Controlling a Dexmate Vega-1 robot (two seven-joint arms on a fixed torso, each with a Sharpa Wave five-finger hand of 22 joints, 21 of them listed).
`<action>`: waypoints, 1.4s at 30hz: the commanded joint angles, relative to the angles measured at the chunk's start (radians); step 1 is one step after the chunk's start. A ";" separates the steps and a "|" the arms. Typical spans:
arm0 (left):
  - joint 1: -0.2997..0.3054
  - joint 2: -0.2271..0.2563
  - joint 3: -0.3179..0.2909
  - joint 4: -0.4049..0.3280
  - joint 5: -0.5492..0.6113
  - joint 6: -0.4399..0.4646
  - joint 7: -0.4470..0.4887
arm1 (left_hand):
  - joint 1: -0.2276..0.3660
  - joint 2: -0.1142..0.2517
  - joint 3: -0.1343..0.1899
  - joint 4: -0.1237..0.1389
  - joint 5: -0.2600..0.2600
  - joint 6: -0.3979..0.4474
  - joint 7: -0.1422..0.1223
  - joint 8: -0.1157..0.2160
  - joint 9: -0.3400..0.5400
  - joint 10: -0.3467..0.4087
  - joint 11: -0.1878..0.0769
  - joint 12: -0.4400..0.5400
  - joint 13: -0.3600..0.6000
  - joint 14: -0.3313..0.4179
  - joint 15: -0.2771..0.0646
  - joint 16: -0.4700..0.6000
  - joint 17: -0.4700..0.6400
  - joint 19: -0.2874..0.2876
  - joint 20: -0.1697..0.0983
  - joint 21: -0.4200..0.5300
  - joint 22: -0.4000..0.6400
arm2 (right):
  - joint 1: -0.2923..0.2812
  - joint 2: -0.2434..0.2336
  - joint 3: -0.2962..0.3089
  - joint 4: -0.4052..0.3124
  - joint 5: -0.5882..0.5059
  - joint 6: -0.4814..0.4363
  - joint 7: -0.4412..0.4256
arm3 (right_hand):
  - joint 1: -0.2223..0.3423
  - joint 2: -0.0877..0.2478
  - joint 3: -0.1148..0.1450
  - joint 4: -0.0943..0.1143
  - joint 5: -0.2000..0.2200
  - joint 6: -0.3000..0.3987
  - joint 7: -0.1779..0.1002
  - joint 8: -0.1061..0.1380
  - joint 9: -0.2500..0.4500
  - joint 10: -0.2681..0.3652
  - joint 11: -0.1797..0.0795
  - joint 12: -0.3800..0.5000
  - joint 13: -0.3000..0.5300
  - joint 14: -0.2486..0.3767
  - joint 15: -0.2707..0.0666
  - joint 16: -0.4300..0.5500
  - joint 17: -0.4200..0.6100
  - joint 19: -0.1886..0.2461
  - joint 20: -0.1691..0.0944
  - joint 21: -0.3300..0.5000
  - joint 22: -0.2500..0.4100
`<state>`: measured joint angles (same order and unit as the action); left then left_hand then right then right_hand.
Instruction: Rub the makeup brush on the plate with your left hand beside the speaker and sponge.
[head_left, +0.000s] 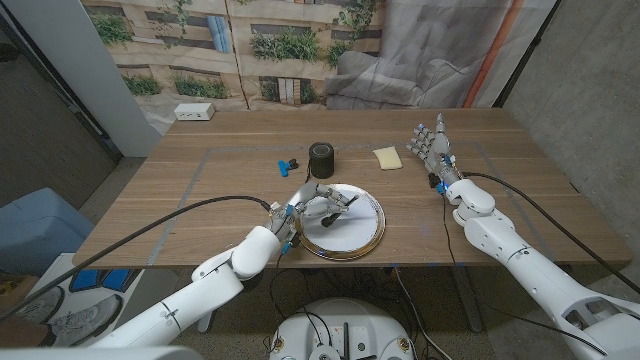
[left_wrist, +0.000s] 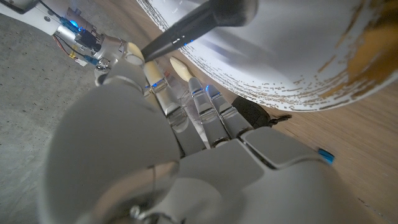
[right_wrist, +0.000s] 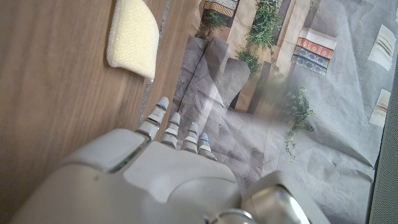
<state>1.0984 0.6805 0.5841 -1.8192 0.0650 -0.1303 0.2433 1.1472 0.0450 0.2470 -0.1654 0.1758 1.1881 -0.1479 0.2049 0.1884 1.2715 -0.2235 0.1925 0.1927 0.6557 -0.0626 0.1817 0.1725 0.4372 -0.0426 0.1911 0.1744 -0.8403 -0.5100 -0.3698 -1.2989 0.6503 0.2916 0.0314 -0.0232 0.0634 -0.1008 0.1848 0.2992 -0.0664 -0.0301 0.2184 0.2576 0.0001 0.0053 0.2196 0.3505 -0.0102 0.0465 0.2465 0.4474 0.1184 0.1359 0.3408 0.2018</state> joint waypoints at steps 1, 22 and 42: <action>-0.008 -0.002 -0.008 0.013 0.000 -0.009 0.005 | 0.008 0.008 -0.002 0.000 0.009 0.004 0.000 0.004 0.005 0.005 -0.004 0.007 0.003 0.006 -0.154 0.007 0.001 -0.006 0.001 0.007 0.002 | 0.000 0.000 0.000 0.000 0.000 0.000 0.000 | 0.001 0.101 0.000 0.005 0.006 -0.008 0.000 0.005 0.003 -0.008 0.001 0.007 0.001 0.000 0.009 0.004 0.003 -0.002 0.007 0.005 0.006; -0.016 -0.007 -0.011 0.027 0.010 -0.018 0.016 | 0.010 0.009 -0.004 0.000 0.009 0.002 0.002 0.003 0.005 0.005 -0.005 0.006 0.003 0.008 -0.154 0.008 0.002 -0.004 0.002 0.008 0.002 | 0.000 0.000 0.000 0.000 0.000 0.000 0.000 | 0.001 0.101 -0.001 0.005 0.006 -0.009 0.000 0.005 0.003 -0.011 0.000 0.006 0.001 0.001 0.008 0.004 0.003 -0.001 0.007 0.005 0.006; -0.052 -0.026 -0.004 0.071 0.044 -0.034 0.036 | 0.012 0.009 -0.006 0.000 0.009 0.003 0.003 0.003 0.005 0.006 -0.005 0.007 0.003 0.008 -0.154 0.007 0.001 -0.004 0.001 0.009 0.002 | 0.000 0.000 0.000 -0.001 0.000 -0.001 -0.001 | 0.001 0.101 -0.001 0.005 0.006 -0.008 0.000 0.005 0.003 -0.008 0.001 0.007 0.001 -0.001 0.008 0.003 0.003 -0.001 0.007 0.005 0.006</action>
<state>1.0656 0.6635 0.5750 -1.7741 0.0934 -0.1531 0.2711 1.1528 0.0506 0.2443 -0.1655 0.1770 1.1879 -0.1481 0.2048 0.1888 1.2735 -0.2256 0.1927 0.1927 0.6557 -0.0627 0.1817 0.1726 0.4372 -0.0425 0.1973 0.1744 -0.8404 -0.5099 -0.3698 -1.2986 0.6501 0.2915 0.0308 -0.0231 0.0634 -0.1008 0.1848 0.2992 -0.0664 -0.0301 0.2184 0.2576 0.0001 0.0053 0.2196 0.3503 -0.0102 0.0465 0.2465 0.4473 0.1184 0.1359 0.3408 0.2018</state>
